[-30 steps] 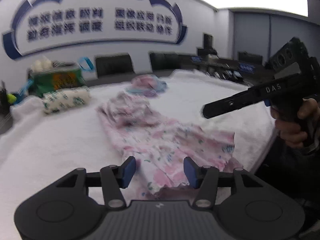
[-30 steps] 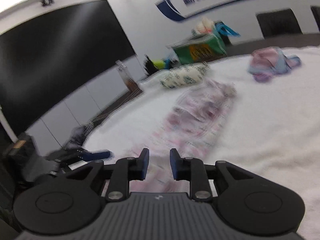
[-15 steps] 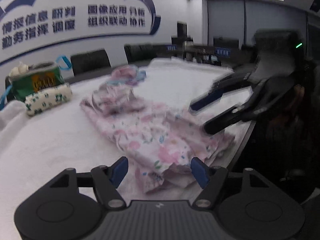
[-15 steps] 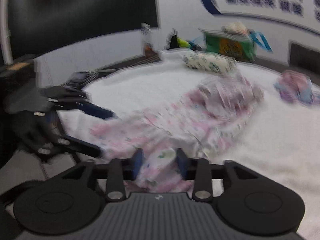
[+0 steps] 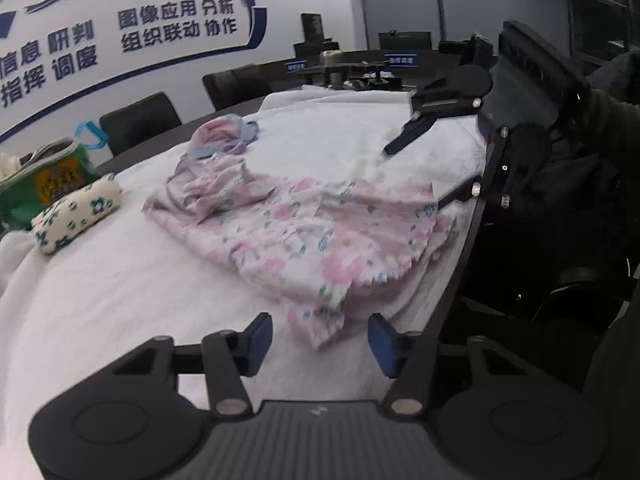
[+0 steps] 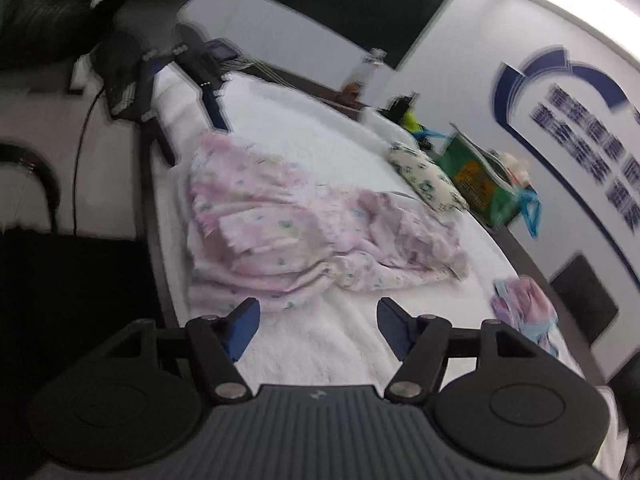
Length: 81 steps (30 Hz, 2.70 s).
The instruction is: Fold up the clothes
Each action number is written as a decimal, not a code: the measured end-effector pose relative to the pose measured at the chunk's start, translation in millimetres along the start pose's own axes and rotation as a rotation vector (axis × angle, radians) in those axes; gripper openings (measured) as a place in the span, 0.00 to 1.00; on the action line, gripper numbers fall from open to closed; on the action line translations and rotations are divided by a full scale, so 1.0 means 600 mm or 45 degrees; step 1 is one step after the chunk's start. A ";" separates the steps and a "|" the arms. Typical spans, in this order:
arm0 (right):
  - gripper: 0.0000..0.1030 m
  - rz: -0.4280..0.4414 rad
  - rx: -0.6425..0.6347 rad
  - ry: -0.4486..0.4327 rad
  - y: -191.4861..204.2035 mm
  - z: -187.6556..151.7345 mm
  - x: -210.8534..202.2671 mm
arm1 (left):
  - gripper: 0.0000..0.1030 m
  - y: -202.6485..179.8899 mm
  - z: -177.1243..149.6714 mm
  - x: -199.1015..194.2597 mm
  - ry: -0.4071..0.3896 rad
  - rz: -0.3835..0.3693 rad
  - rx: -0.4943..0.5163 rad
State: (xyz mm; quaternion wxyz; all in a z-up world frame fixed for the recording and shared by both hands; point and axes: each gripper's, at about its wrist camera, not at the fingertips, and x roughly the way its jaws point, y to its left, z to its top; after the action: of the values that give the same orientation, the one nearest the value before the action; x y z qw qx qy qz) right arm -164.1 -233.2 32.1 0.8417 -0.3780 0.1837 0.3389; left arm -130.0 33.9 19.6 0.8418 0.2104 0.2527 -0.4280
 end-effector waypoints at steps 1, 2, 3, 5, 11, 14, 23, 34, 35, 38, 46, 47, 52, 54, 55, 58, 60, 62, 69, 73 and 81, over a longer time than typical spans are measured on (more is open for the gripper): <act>0.64 0.014 -0.049 -0.009 0.006 0.001 0.008 | 0.50 -0.003 0.003 0.003 -0.001 -0.003 0.008; 0.64 0.024 -0.086 -0.034 0.012 0.005 0.014 | 0.50 -0.006 0.007 0.007 -0.008 -0.011 0.017; 0.64 0.039 -0.108 -0.067 0.015 0.007 0.017 | 0.50 -0.010 0.009 0.009 -0.018 -0.022 0.025; 0.64 0.078 -0.159 -0.124 0.022 0.017 0.027 | 0.48 -0.021 0.014 0.017 -0.030 -0.047 0.044; 0.45 0.191 -0.238 -0.186 0.030 0.037 0.069 | 0.13 -0.029 0.023 0.047 0.004 -0.074 0.019; 0.17 0.301 -0.133 -0.180 0.014 0.040 0.082 | 0.05 -0.019 0.028 0.039 -0.008 -0.104 -0.055; 0.05 0.529 0.211 -0.217 -0.036 0.023 0.028 | 0.20 -0.084 0.013 -0.015 -0.097 -0.157 -0.018; 0.93 0.226 -0.289 -0.208 0.042 -0.011 -0.037 | 0.45 -0.166 -0.056 -0.006 -0.087 0.213 0.783; 0.93 0.213 -0.365 -0.183 0.056 -0.014 -0.038 | 0.45 -0.167 -0.053 -0.003 -0.104 0.200 0.798; 0.92 0.175 -0.502 -0.186 0.085 -0.019 -0.029 | 0.45 -0.164 -0.044 0.006 -0.150 0.189 0.846; 0.22 0.359 -0.323 -0.205 0.058 0.013 0.011 | 0.40 -0.094 0.005 -0.013 -0.243 -0.063 0.363; 0.21 0.394 -0.243 -0.206 0.042 0.016 0.013 | 0.50 -0.088 0.003 -0.023 -0.285 -0.041 0.327; 0.13 0.549 0.190 -0.272 -0.043 0.012 0.013 | 0.88 -0.115 -0.039 -0.026 -0.340 0.059 0.599; 0.13 0.609 0.386 -0.304 -0.082 0.002 0.019 | 0.88 -0.122 -0.043 -0.013 -0.316 0.035 0.619; 0.13 0.633 0.475 -0.321 -0.100 -0.004 0.023 | 0.88 -0.122 -0.043 -0.010 -0.323 0.032 0.616; 0.13 0.680 0.638 -0.346 -0.142 -0.022 0.041 | 0.88 -0.117 -0.035 0.003 -0.363 0.066 0.613; 0.13 0.706 0.677 -0.354 -0.150 -0.028 0.043 | 0.87 -0.116 -0.031 0.012 -0.366 0.072 0.597; 0.13 0.713 0.681 -0.347 -0.154 -0.029 0.046 | 0.76 -0.113 -0.023 0.024 -0.350 0.051 0.582; 0.13 0.692 0.464 -0.298 -0.084 -0.016 0.020 | 0.12 -0.068 0.009 0.033 -0.135 -0.120 0.214; 0.13 0.723 0.416 -0.266 -0.059 -0.017 0.008 | 0.08 -0.033 0.023 0.008 -0.111 -0.348 0.016; 0.13 0.811 0.858 -0.424 -0.148 -0.053 0.010 | 0.09 0.093 0.042 0.030 -0.220 -0.462 -0.642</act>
State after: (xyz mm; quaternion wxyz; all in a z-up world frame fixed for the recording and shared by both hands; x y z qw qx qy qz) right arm -98.3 -298.0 53.6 0.7896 0.0495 0.2527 0.5570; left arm -68.5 39.2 36.3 0.7958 -0.0904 0.3116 -0.5113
